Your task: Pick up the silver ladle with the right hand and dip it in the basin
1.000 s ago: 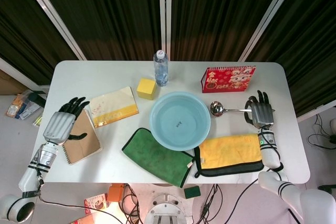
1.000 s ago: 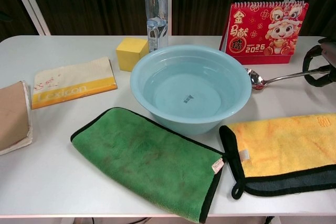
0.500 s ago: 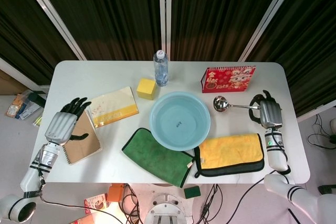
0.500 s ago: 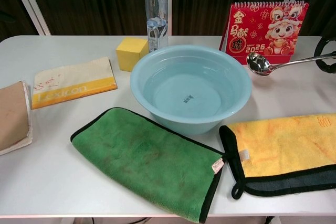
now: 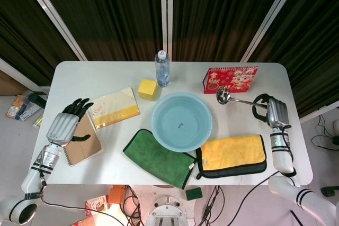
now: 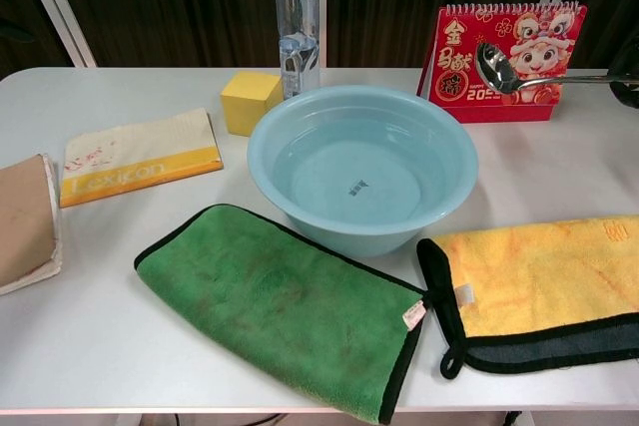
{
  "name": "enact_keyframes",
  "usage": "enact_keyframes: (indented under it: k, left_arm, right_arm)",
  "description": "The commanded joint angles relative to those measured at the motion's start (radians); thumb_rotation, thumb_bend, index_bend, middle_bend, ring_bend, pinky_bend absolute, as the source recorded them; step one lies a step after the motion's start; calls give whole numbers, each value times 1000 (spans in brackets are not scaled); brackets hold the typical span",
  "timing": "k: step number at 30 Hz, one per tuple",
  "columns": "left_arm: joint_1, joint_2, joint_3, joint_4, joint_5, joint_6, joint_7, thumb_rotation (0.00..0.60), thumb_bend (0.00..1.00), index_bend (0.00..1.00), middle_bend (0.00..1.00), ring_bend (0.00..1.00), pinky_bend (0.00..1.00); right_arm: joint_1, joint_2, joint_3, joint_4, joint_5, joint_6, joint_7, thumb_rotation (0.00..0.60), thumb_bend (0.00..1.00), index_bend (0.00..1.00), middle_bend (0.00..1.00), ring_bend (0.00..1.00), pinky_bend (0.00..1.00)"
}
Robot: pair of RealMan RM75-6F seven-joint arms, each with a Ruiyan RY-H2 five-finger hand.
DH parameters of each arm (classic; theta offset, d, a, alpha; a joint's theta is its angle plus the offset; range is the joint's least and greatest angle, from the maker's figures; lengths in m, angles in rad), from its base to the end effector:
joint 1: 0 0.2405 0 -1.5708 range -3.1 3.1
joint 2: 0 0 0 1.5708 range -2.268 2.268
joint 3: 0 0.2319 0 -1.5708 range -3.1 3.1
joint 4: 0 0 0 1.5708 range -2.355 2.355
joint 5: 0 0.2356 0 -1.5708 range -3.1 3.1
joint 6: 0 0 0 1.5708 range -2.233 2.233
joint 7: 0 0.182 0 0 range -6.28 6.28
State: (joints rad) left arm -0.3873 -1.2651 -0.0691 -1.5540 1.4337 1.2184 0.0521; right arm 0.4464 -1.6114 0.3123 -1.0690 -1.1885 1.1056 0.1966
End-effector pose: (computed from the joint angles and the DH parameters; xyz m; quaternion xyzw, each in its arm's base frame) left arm -0.2379 0.3016 0.0465 -0.6807 -0.3861 -0.3937 0.4824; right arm -0.2925 -0.3840 0.0324 0.4959 -0.4978 0.4582 0.5444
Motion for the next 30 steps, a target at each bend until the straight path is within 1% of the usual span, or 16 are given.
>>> enact_keyframes:
  k: [1, 5, 10, 15, 17, 24, 30]
  left_arm:
    - [0, 0, 1, 1, 2, 0, -3, 600, 99, 121, 53, 35, 195]
    - [0, 1, 1, 2, 5, 3, -5, 600, 99, 121, 52, 35, 195]
    - [0, 1, 1, 1, 6, 4, -5, 600, 99, 121, 52, 35, 195]
    - [0, 2, 1, 2, 4, 3, -8, 600, 98, 120, 52, 35, 195]
    - [1, 2, 1, 3, 4, 4, -11, 600, 99, 120, 52, 35, 195]
    - [4, 6, 0, 6, 5, 9, -23, 600, 99, 120, 52, 35, 195]
    - [11, 17, -5, 8, 5, 24, -41, 600, 99, 120, 52, 35, 195]
  right_arm:
    - [-3, 16, 8, -27, 14, -3, -7, 600, 580, 865, 438, 510, 785]
    - [-4, 28, 10, -54, 25, -6, -17, 600, 580, 865, 467, 582, 837]
    - [-3, 38, 15, -80, 35, -9, -17, 600, 582, 864, 510, 649, 861]
    - [-2, 55, 19, -113, 39, -14, -11, 600, 584, 854, 611, 718, 868]
    - [-1, 65, 21, -131, 39, -14, -12, 600, 585, 848, 635, 742, 869]
    - [8, 96, 24, -201, 43, -14, -47, 600, 584, 840, 689, 758, 870]
    - [38, 121, 18, -268, 24, -20, -116, 600, 585, 834, 716, 762, 870]
